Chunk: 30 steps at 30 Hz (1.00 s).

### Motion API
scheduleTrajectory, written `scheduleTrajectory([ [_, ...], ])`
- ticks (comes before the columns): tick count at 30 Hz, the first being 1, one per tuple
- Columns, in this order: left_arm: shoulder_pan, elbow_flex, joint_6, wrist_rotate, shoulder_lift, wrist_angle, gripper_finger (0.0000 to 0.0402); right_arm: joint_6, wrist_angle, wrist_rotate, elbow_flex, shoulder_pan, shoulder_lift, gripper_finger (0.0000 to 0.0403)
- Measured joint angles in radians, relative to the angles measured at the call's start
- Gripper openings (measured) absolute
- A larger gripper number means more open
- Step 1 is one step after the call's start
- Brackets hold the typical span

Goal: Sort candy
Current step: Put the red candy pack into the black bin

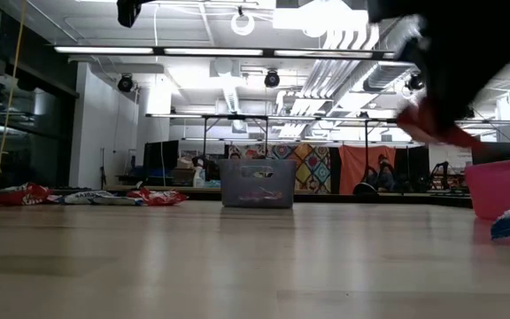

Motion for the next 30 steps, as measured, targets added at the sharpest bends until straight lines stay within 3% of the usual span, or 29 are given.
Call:
scheduleTrajectory([
  [6, 0.0, 0.0, -0.002, -0.01, 0.0, 0.0, 0.0173, -0.011, -0.066, 0.185, 0.0, -0.165, -0.198, 0.0017],
  [11, 0.0, 0.0, -0.03, -0.01, 0.0, 0.0, 0.0173, -0.118, 0.077, 0.251, -0.052, -0.31, -0.31, 0.0006],
  [15, 0.0, 0.0, -0.047, -0.011, 0.0, 0.0, 0.0173, -0.204, 0.402, 0.092, -0.254, -0.458, -0.387, 0.0005],
  [19, 0.0, 0.0, -0.046, -0.016, 0.0, 0.0, 0.0173, -0.142, 0.821, -0.099, -0.425, -0.588, -0.407, 0.0005],
  [22, 0.0, 0.001, -0.045, -0.019, 0.0, 0.0, 0.0173, -0.081, 1.117, -0.161, -0.479, -0.658, -0.397, 0.0005],
  [25, 0.0, 0.001, -0.044, -0.028, 0.0, 0.001, 0.0173, -0.053, 1.228, -0.161, -0.475, -0.71, -0.38, 0.0005],
  [30, 0.0, 0.001, -0.044, -0.042, 0.0, 0.002, 0.0173, -0.087, 1.204, -0.194, -0.43, -0.739, -0.376, 0.0005],
])
